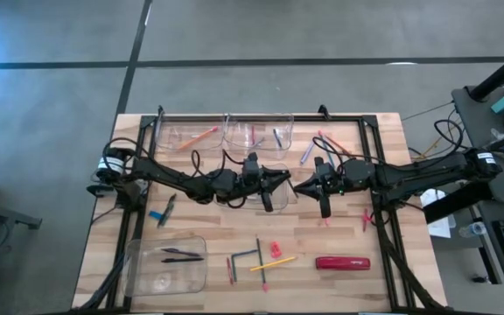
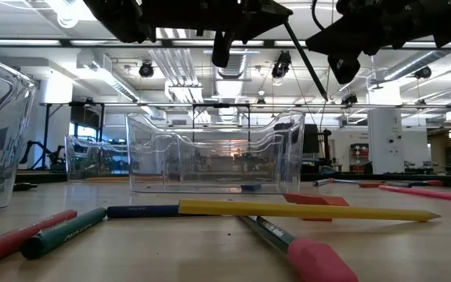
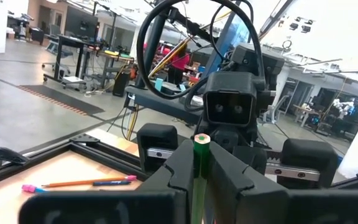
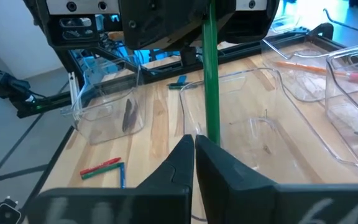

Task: Sort crayons/erasers/pens/pencils in bins
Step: Put the top green pencil into the top left transparent bin

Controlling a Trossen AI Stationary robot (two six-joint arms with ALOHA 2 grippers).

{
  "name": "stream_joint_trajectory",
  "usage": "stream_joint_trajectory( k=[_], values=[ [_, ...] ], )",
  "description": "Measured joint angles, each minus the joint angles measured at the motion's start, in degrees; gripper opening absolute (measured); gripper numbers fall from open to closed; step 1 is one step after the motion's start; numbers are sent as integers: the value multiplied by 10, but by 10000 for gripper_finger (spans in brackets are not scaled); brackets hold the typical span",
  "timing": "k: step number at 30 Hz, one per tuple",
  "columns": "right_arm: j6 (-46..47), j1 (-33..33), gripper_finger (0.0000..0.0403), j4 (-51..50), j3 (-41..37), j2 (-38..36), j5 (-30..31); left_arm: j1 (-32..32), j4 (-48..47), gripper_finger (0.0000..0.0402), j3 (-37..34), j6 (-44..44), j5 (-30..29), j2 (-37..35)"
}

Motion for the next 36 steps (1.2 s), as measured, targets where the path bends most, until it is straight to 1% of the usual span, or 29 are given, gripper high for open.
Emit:
stream_joint_trajectory(
  k=[7, 10, 13, 18, 23, 29, 33, 36],
  values=[
    [13, 0, 12, 2, 0, 3, 0, 0, 0, 16, -1, 0, 0, 0],
    [13, 2, 27, -2, 0, 9, 0, 0, 0, 16, -3, 0, 0, 0],
    [13, 9, 54, -6, 0, 21, -2, 0, 0, 16, -3, 0, 0, 0],
    [14, 19, 114, -1, 0, 50, -3, 0, 0, 17, -5, 1, 0, 0],
    [15, 19, 190, 17, 0, 64, -5, 0, -14, 17, -6, 12, -1, -3],
    [15, 19, 291, 30, 0, 52, -1, 1, -84, 17, -6, 18, -2, -40],
    [15, 19, 351, 30, 0, 41, 0, 2, -140, 17, -6, 44, -4, -85],
    [15, 19, 379, 31, 0, 32, -1, 3, -217, 17, -4, 73, -42, -129]
  ],
)
